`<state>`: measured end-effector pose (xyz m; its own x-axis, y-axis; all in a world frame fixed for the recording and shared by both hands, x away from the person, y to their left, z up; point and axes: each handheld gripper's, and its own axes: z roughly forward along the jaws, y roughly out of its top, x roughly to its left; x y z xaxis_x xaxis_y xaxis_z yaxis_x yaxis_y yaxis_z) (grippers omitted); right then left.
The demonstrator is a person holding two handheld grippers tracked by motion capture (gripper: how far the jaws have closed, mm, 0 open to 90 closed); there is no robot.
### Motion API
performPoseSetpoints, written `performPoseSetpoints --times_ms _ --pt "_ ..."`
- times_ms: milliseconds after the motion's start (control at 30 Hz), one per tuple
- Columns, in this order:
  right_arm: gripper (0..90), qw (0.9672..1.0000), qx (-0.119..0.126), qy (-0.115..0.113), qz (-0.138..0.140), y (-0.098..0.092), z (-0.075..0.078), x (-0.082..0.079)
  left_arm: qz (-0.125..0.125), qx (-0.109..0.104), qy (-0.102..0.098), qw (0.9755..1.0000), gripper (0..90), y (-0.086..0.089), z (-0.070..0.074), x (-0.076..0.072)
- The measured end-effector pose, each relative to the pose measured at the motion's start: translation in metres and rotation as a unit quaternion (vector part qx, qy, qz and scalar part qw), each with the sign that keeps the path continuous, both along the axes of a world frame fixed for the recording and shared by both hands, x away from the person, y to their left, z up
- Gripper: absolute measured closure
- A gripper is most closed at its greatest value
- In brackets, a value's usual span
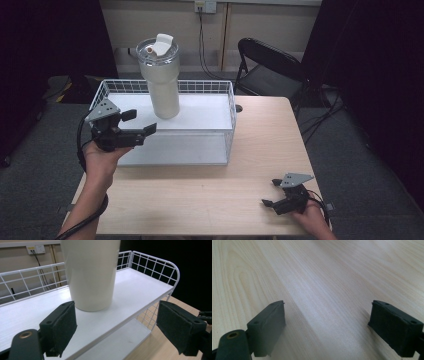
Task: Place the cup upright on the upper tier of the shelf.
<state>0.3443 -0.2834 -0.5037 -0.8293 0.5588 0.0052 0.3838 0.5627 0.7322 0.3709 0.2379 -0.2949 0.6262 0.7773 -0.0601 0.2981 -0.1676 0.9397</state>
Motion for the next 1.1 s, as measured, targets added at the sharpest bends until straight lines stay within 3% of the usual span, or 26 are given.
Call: performPoseSetpoints --times_ms 167,300,433,867,1100 --pt "12.6 1.0 0.0 -0.001 0.0 0.0 0.0 0.0 -0.004 0.005 0.003 1.0 15.7 -0.001 -0.013 -0.007" --pt "12.6 1.0 0.0 -0.001 0.0 0.0 0.0 0.0 -0.015 -0.017 0.008 0.9997 15.7 0.0 -0.027 -0.013" --pt "12.6 1.0 0.0 0.0 0.0 0.0 0.0 0.0 -0.015 -0.002 0.013 0.9998 15.9 -0.001 -0.044 -0.02" --pt "12.6 1.0 0.0 -0.001 0.0 0.0 0.0 0.0 -0.02 -0.015 0.033 0.9992 15.7 -0.005 -0.085 -0.028" --pt "12.6 1.0 0.0 -0.001 0.0 0.0 0.0 0.0 -0.017 -0.003 0.049 0.9986 15.9 -0.007 -0.114 -0.029"
